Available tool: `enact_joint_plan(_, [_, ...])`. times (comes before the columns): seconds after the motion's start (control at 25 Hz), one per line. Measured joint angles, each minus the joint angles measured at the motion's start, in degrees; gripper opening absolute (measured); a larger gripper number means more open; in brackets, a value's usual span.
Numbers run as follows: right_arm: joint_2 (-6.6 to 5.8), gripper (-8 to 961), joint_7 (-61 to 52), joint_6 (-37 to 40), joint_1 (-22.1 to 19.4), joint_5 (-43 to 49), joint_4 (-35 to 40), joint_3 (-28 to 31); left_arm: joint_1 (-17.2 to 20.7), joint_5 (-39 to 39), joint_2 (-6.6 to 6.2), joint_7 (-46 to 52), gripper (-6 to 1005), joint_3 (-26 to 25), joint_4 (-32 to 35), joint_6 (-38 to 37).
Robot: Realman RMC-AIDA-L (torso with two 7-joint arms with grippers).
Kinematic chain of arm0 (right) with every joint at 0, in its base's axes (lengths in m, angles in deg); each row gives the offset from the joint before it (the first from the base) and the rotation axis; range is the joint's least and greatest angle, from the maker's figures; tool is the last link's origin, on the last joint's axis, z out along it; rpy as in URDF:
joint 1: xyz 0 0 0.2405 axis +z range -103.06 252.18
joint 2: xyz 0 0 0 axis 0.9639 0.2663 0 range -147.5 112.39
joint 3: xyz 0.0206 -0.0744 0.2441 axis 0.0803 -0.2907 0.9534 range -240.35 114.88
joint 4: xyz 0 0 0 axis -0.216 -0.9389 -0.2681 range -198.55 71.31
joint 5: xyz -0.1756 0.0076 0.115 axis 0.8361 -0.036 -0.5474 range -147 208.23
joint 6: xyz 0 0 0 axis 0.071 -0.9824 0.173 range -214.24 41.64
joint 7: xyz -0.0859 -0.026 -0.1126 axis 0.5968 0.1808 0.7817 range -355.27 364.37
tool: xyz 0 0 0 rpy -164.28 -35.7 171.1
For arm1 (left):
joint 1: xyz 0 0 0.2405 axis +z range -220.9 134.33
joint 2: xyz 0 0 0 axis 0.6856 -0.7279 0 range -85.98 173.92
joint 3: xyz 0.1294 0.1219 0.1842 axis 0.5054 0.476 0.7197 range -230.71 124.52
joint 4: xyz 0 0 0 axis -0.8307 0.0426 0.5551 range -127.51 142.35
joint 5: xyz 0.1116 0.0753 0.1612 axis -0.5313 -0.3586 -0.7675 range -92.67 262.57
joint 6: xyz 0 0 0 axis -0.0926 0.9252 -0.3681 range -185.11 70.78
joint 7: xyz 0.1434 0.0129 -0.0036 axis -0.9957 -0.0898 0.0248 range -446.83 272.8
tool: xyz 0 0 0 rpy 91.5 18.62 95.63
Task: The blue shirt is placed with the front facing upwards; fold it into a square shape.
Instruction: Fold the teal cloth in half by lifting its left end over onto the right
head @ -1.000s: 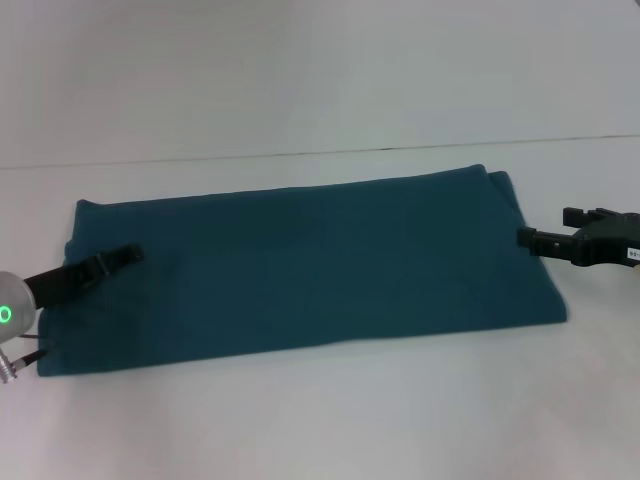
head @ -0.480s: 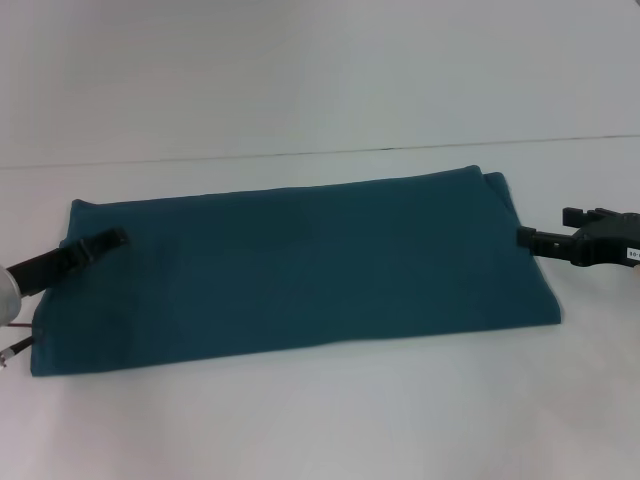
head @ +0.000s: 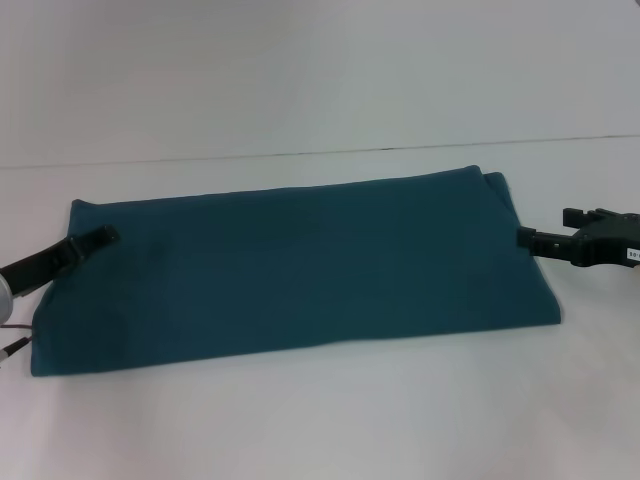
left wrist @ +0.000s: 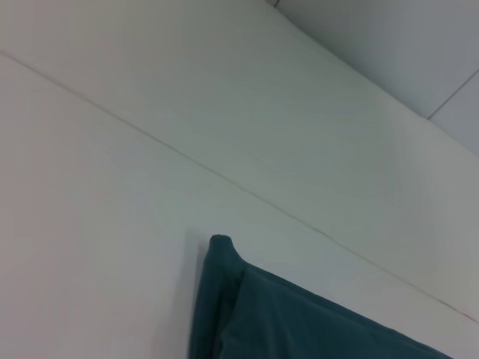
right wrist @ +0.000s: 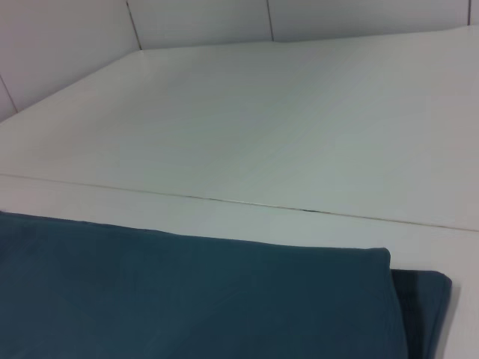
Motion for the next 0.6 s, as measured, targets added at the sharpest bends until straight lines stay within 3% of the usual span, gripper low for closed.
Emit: enact_joint_plan(0.6, [0.0,915,0.0,-0.2,0.0,0.0,0.0,0.0,-0.4,-0.4,-0.01,-0.7,874,0.5,-1.5,1.0])
